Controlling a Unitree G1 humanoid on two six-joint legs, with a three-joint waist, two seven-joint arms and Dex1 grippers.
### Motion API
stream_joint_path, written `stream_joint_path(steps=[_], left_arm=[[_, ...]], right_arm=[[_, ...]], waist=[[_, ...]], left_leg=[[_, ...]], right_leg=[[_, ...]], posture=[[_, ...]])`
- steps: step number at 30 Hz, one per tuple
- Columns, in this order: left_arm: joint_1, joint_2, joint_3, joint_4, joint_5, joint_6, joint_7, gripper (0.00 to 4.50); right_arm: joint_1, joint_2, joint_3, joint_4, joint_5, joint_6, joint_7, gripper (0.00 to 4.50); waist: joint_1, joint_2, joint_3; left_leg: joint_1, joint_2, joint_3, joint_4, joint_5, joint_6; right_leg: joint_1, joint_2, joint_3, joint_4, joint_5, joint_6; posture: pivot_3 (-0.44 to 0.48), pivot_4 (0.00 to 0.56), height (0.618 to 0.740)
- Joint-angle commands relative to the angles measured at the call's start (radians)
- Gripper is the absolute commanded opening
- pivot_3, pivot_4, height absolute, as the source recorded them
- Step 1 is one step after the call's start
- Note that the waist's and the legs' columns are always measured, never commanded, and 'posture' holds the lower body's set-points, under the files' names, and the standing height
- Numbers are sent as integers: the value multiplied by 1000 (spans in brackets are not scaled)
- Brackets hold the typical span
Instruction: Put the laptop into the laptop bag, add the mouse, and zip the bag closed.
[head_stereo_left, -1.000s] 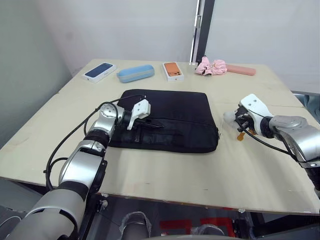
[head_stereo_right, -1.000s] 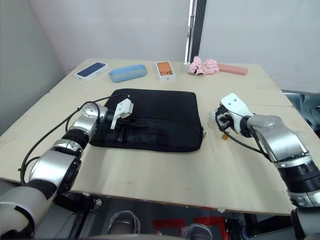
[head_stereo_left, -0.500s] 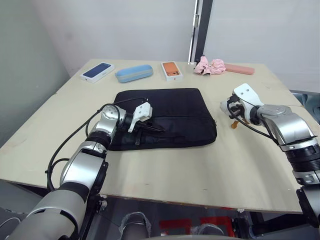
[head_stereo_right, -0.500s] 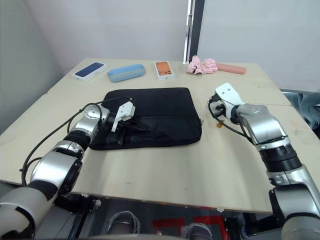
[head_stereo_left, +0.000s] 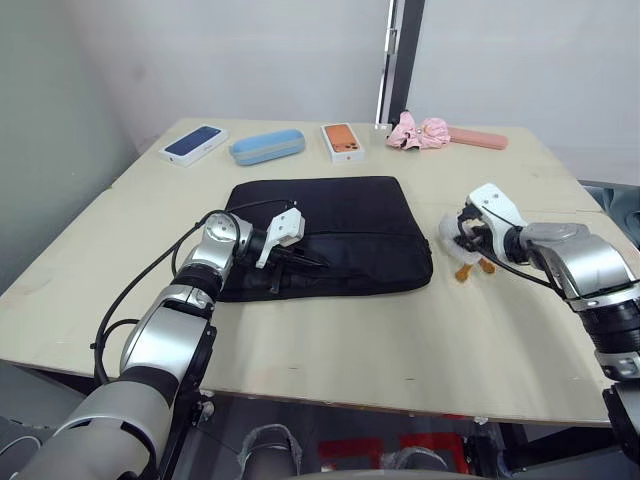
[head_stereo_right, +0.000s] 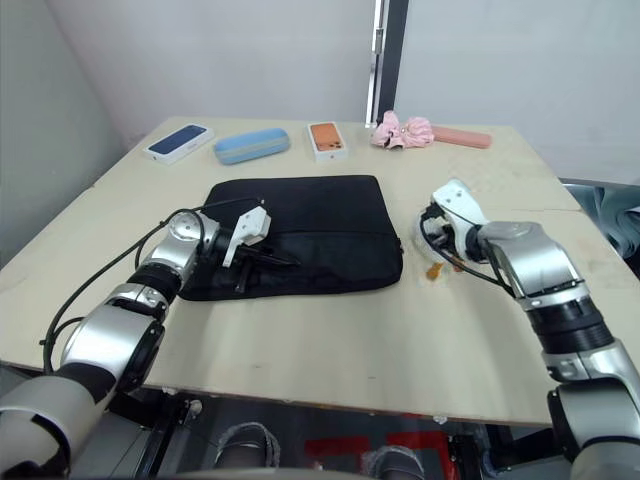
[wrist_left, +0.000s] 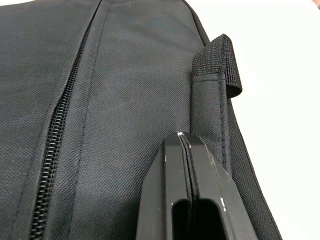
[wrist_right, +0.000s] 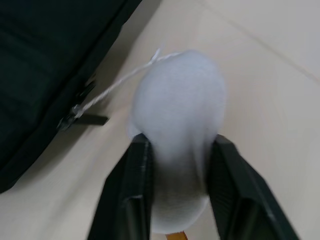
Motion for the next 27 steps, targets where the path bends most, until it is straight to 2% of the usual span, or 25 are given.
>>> stream_joint_path(steps=[1, 5, 10, 13, 17, 20, 23, 27], left_arm=[[17, 21, 5, -30, 0, 36, -10, 0], [18, 43, 20, -141, -30, 73, -32, 0], [31, 93, 54, -293, -89, 172, -34, 0], [66, 150, 65, -394, -106, 211, -30, 720], [110, 217, 81, -496, -129, 251, -14, 2197], [156, 333, 146, -603, -171, 350, 3, 3170], [251, 474, 212, -700, -170, 388, 44, 4429], [376, 619, 334, -803, -220, 507, 84, 4429]], right_arm=[[-35, -23, -80, -24, 30, 11, 20, 3153], [-32, -90, -118, -85, 85, 5, 107, 4467], [-45, -166, -220, -86, 170, 31, 188, 4467], [7, -225, -299, -84, 209, -38, 263, 4500], [82, -276, -362, -112, 259, -79, 342, 4500], [158, -327, -426, -117, 282, -114, 406, 4500], [198, -355, -465, -108, 311, -139, 461, 4500], [243, -382, -498, -100, 344, -159, 524, 4500]], waist=[[0, 0, 0], [0, 0, 3], [0, -1, 5], [1, -1, 5], [1, -1, 5], [-2, -1, 5], [-14, 0, 5], [-21, -1, 5]], left_leg=[[0, 0, 0, 0, 0, 0], [-1, 0, 0, 0, 0, 0], [-7, 2, 0, -1, 0, 0], [-8, 2, 1, -1, 0, 0], [-8, 4, 2, -3, -1, 1], [-10, 6, 3, -2, -1, 2], [-14, 8, 3, -1, 0, 2], [-14, 8, 4, -1, -1, 1]], right_leg=[[0, 0, 0, 0, 0, 0], [-1, 0, 0, -1, 0, 0], [-8, 2, 0, -1, 0, 0], [-9, 3, 0, -1, 0, -1], [-10, 4, 0, -2, -2, -3], [-14, 7, 0, -1, -2, -3], [-19, 8, 0, 0, -2, -3], [-19, 8, 0, 0, -2, -3]], posture=[[0, 150, 740], [0, 150, 740], [0, 150, 740], [0, 150, 740], [0, 150, 740], [0, 150, 740], [0, 150, 740], [0, 150, 740]])
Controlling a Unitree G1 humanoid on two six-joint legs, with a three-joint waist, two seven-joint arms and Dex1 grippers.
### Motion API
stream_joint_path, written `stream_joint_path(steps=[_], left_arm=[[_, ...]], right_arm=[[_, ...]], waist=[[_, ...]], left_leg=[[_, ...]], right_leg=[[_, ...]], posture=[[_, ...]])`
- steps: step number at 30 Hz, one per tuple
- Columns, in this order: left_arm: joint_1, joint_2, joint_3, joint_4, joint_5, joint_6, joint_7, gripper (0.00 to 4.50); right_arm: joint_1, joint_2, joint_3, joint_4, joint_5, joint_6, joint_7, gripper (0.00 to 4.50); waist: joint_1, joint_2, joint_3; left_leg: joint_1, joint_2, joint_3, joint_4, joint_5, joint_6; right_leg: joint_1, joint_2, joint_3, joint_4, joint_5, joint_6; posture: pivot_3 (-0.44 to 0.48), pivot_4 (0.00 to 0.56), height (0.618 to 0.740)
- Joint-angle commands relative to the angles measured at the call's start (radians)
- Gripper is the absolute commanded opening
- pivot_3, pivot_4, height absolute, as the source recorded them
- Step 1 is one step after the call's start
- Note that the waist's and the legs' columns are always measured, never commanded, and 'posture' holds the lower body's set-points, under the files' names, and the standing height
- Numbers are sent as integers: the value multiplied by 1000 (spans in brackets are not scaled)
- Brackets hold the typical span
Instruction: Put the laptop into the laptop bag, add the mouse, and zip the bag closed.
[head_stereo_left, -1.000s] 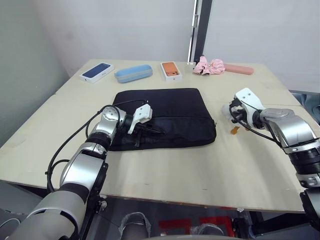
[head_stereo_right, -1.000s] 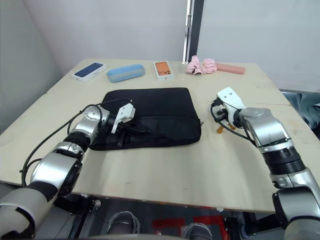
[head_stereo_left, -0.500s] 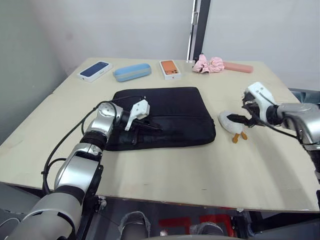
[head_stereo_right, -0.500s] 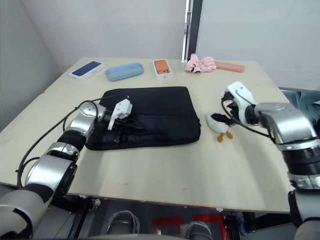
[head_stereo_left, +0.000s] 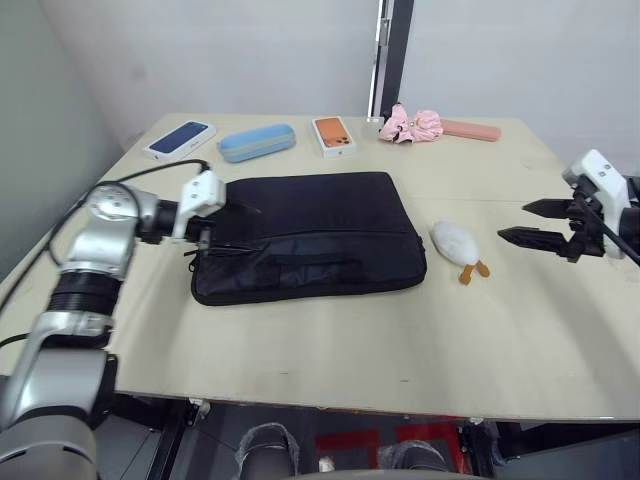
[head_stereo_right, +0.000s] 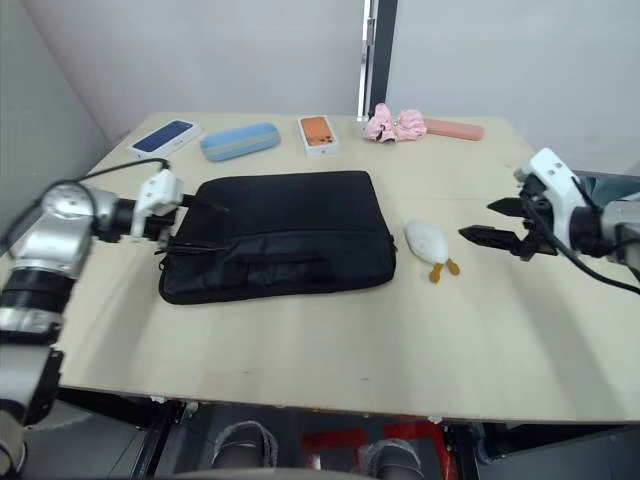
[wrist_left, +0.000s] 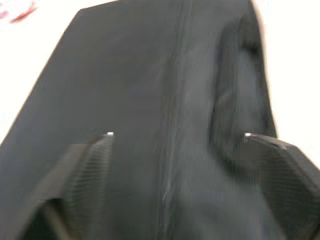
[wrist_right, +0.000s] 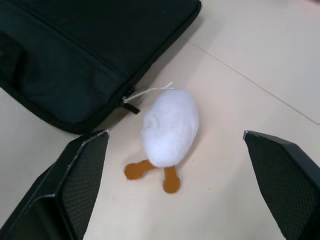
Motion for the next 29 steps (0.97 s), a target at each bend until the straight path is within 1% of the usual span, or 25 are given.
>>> stream_joint_path(steps=[1, 2, 3, 5, 9, 11, 13, 18, 25, 29], left_arm=[[98, 120, 140, -110, -63, 98, 20, 4429], [140, 152, 179, -135, -77, 109, 21, 4429], [184, 194, 217, -170, -121, 214, 2, 4429], [256, 252, 269, -219, -183, 356, -16, 4429], [314, 306, 397, -181, -217, 495, 62, 4429], [337, 316, 452, -179, -232, 525, 76, 4429], [382, 327, 499, -198, -244, 531, 60, 4429], [449, 357, 565, -196, -248, 540, 46, 4429], [501, 376, 569, -154, -231, 514, 37, 4429], [494, 369, 556, -147, -241, 511, 53, 4429]], right_arm=[[25, -32, -66, -5, 46, -24, 68, 4500], [36, -38, -72, -2, 55, -30, 90, 4500], [41, -43, -75, 5, 59, -36, 101, 4500], [44, -52, -74, 18, 61, -43, 108, 4500], [51, -66, -71, 42, 57, -83, 141, 4500], [50, -71, -59, 52, 51, -96, 146, 4500], [53, -75, -52, 56, 48, -111, 152, 4500], [67, -94, -44, 81, 30, -135, 161, 4500], [87, -101, -38, 107, 11, -161, 163, 4500], [93, -104, -34, 118, 0, -173, 169, 4500]], waist=[[-1, 0, 0], [-3, 0, 0], [-5, -1, 1], [-7, -1, 1], [1, -1, 1], [-6, -2, 1], [-9, -2, 1], [-11, -2, 1], [-10, -2, 1], [-10, -3, 1]], left_leg=[[0, 0, 0, 0, 0, 0], [0, 0, 0, 1, 0, 0], [0, 0, 0, 1, 0, 0], [0, 0, 0, 1, -1, -1], [1, 0, 1, 2, -1, -1], [3, 0, 1, 4, -1, -1], [2, 0, 1, 4, -1, -1], [2, 0, 1, 4, -1, -1], [3, 0, 1, 5, -1, 0], [3, 0, 1, 5, -1, 0]], right_leg=[[0, 0, 0, 0, 0, 0], [0, 0, 0, 0, 0, 0], [0, 0, 0, 0, 0, 0], [0, 0, 0, 1, 0, 0], [0, -1, 0, 2, 0, -1], [2, -1, 1, 3, 0, -1], [2, -1, 1, 3, 0, -1], [2, -1, 1, 3, 0, -1], [2, -1, 1, 3, 0, -1], [2, -1, 1, 3, 0, -1]], posture=[[0, 150, 740], [0, 150, 740], [0, 150, 740], [0, 150, 740], [0, 150, 740], [0, 150, 740], [0, 150, 740], [0, 150, 740], [0, 150, 740], [0, 150, 740]])
